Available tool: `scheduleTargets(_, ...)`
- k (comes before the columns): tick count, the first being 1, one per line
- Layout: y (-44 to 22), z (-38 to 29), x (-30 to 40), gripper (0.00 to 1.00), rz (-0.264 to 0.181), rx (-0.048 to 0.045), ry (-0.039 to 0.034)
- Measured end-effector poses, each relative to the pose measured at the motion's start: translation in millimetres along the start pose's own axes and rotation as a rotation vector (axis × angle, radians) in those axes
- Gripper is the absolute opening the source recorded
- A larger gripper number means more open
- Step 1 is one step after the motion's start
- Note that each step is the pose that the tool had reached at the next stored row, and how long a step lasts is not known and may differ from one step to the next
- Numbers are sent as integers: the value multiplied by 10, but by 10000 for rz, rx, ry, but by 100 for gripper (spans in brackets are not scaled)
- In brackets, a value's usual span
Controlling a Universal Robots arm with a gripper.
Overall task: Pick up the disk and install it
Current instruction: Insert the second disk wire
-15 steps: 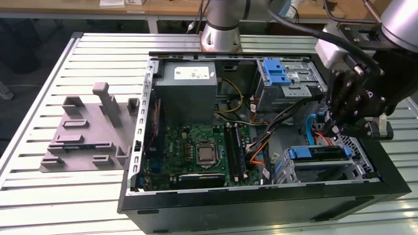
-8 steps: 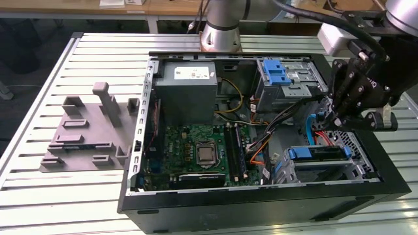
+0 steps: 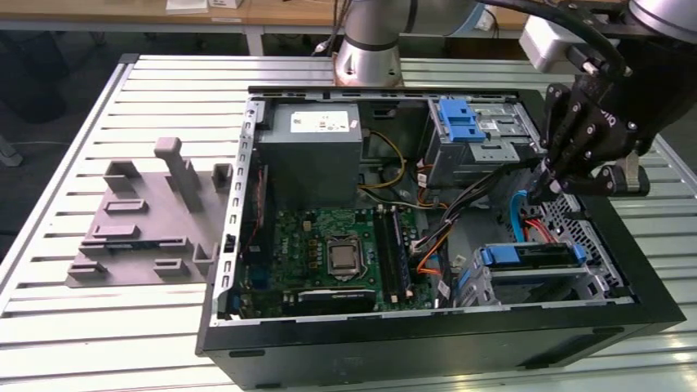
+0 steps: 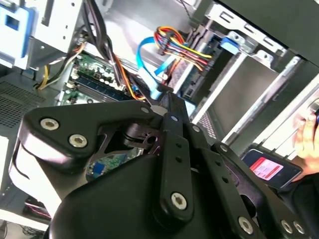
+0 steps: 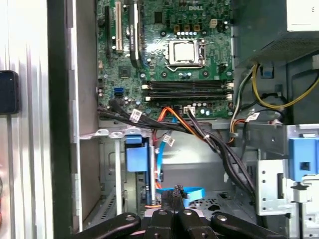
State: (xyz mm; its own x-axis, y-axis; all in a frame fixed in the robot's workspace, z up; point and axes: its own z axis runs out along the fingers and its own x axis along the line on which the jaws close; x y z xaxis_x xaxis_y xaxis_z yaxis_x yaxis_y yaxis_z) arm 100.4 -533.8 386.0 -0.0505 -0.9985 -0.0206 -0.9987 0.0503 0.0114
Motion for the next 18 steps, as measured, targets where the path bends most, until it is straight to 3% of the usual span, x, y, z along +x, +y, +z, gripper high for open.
scheduleTargets(3,10,-10,-69,11,0,0,2)
scheduleTargets(5,21,-9,-102,11,0,2,41)
scheduleTargets(8,24,-1,-127,11,-1,5,100)
scheduleTargets(11,25,31,-140,11,0,6,103)
scheduleTargets(14,26,59,-156,24,1,6,119)
scheduleTargets(18,26,83,-168,24,1,8,144)
